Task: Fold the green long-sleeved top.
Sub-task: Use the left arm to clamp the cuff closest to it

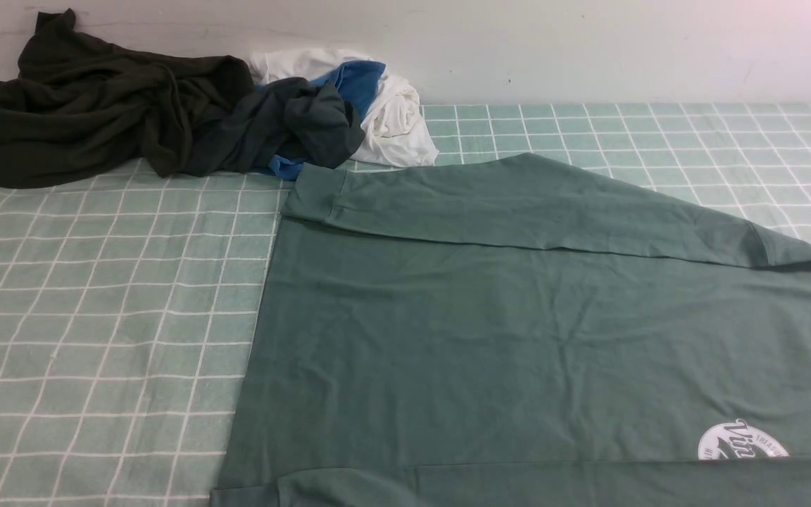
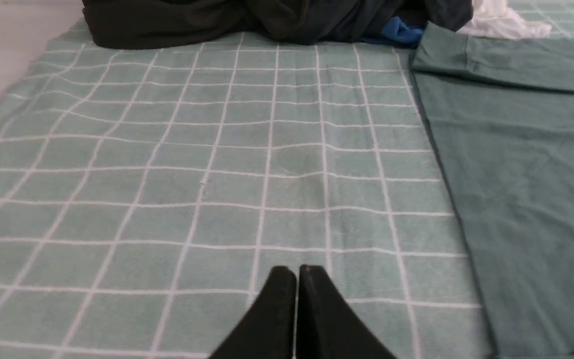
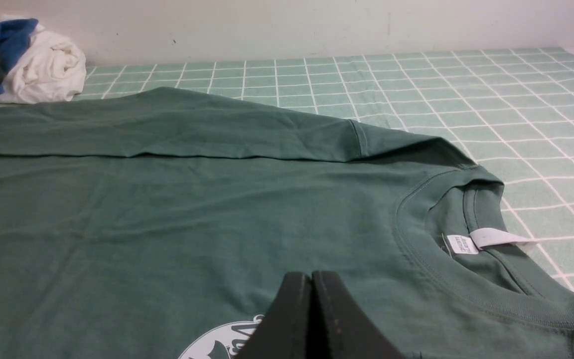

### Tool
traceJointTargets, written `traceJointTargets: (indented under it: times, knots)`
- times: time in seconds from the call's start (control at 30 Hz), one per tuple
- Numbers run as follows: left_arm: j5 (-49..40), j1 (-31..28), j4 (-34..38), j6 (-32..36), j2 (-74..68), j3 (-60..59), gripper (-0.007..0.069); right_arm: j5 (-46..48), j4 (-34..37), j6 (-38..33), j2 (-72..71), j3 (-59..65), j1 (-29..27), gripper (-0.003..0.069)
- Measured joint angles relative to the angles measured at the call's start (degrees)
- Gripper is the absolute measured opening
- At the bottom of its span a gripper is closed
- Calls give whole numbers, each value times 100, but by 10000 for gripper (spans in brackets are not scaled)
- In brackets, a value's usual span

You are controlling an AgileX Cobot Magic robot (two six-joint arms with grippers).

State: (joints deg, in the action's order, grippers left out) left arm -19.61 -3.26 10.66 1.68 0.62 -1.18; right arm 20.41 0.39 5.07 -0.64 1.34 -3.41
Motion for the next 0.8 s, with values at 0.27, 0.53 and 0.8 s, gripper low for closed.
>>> traceJointTargets:
  times: [0.27,0.53,0.8]
  knots:
    - [-11,0,3545,-1500,0,-50,-3,41,2332,1719,0,0,0,-14]
    - [70,0,4730,-1479,0,-50,-3,44,3867,2360,0,1,0,-14]
    - [-508,0,4747,902,-29,685,-3,147,3771,1203,0,-88,0,-14]
